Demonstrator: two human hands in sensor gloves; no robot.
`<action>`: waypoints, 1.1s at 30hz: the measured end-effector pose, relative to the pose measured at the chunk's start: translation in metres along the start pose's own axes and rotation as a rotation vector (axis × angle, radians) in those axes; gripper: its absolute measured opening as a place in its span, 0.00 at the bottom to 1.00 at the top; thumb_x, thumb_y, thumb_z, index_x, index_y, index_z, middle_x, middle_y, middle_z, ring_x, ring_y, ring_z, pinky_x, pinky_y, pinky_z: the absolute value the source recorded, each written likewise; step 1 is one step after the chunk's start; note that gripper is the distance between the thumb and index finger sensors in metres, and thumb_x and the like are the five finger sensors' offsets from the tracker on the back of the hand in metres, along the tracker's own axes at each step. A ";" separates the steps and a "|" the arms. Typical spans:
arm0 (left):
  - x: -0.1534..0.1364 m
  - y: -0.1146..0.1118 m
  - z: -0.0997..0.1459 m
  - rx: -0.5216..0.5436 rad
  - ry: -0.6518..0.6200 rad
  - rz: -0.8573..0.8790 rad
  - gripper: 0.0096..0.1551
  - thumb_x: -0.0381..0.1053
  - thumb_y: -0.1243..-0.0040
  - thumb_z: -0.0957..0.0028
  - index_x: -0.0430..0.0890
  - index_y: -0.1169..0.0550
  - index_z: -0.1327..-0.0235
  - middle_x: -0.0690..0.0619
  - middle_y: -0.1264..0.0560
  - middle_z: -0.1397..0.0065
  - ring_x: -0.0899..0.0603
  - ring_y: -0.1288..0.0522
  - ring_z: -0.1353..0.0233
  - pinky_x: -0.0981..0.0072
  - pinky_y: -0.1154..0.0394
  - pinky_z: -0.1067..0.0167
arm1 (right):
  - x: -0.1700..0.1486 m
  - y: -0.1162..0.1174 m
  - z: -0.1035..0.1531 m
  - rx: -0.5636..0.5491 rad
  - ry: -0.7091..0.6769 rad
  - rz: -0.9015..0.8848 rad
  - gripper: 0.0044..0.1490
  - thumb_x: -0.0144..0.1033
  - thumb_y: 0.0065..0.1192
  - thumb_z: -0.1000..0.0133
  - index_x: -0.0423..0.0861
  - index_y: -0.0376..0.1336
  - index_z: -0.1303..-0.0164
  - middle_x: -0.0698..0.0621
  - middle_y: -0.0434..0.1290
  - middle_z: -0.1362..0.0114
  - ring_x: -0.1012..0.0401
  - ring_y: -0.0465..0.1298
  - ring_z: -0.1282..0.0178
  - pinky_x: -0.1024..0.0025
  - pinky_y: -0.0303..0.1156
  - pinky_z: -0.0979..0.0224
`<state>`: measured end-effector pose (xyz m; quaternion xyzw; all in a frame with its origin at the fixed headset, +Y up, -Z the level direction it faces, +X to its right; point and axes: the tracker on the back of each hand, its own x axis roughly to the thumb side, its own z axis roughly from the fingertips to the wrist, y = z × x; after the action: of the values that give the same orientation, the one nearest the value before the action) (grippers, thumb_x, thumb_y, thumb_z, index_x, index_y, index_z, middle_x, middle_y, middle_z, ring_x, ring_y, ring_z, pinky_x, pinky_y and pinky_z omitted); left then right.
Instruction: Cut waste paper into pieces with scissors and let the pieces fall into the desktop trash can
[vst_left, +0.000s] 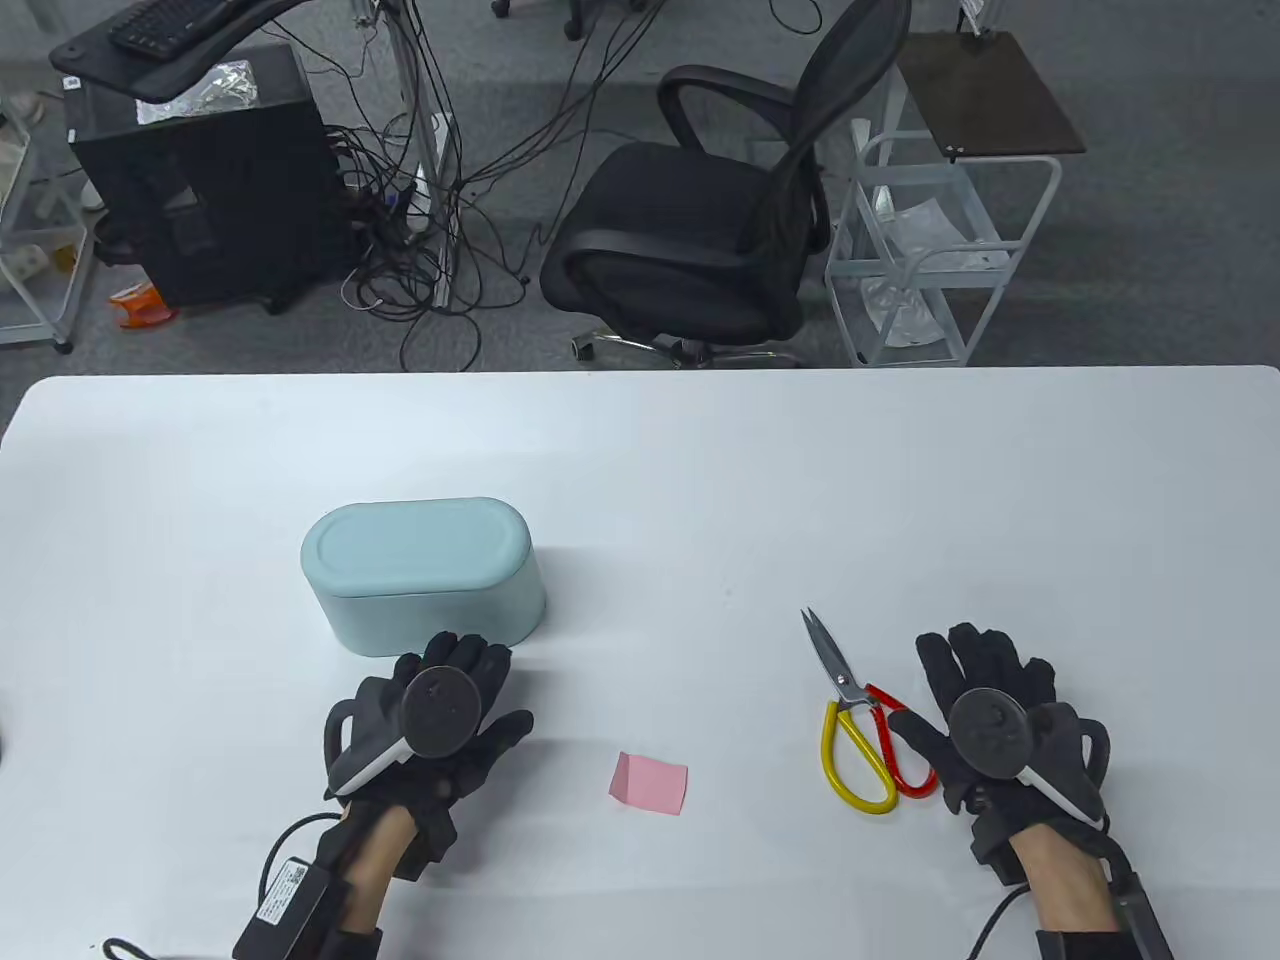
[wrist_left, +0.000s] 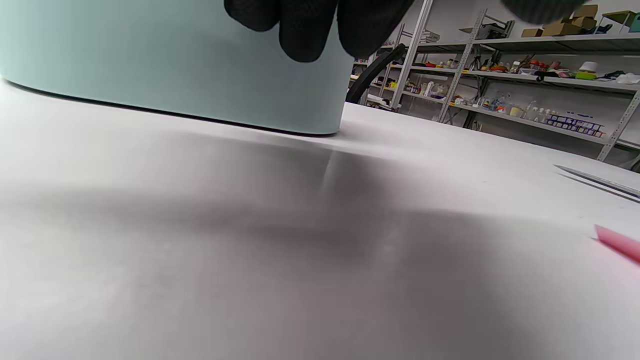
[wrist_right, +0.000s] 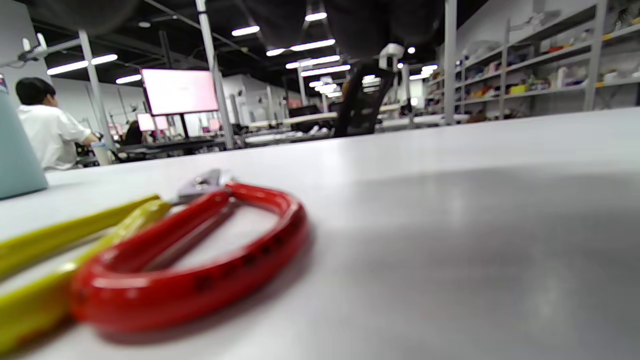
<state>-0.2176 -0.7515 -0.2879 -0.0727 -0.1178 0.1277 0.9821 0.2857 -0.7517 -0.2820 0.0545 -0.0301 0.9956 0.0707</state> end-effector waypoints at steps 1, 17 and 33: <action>0.000 0.000 0.000 0.000 0.000 0.001 0.50 0.75 0.55 0.52 0.50 0.38 0.18 0.47 0.40 0.12 0.34 0.47 0.14 0.35 0.49 0.23 | 0.000 0.000 0.000 -0.002 0.000 -0.002 0.54 0.72 0.42 0.54 0.54 0.47 0.20 0.42 0.53 0.13 0.38 0.52 0.16 0.29 0.48 0.22; 0.002 -0.001 0.004 0.026 -0.027 0.002 0.51 0.75 0.56 0.52 0.50 0.40 0.17 0.47 0.43 0.11 0.34 0.50 0.14 0.34 0.51 0.24 | -0.003 0.000 0.000 -0.020 0.000 -0.029 0.54 0.73 0.41 0.54 0.53 0.46 0.20 0.42 0.52 0.13 0.38 0.51 0.16 0.29 0.47 0.22; 0.000 0.006 0.010 0.062 -0.032 0.036 0.51 0.76 0.56 0.53 0.51 0.39 0.17 0.47 0.43 0.11 0.34 0.50 0.14 0.33 0.51 0.24 | -0.004 0.000 -0.001 -0.026 -0.008 -0.038 0.54 0.73 0.41 0.54 0.53 0.47 0.20 0.42 0.52 0.13 0.38 0.51 0.16 0.29 0.47 0.22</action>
<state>-0.2214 -0.7442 -0.2788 -0.0423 -0.1280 0.1500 0.9795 0.2899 -0.7520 -0.2830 0.0581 -0.0425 0.9933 0.0901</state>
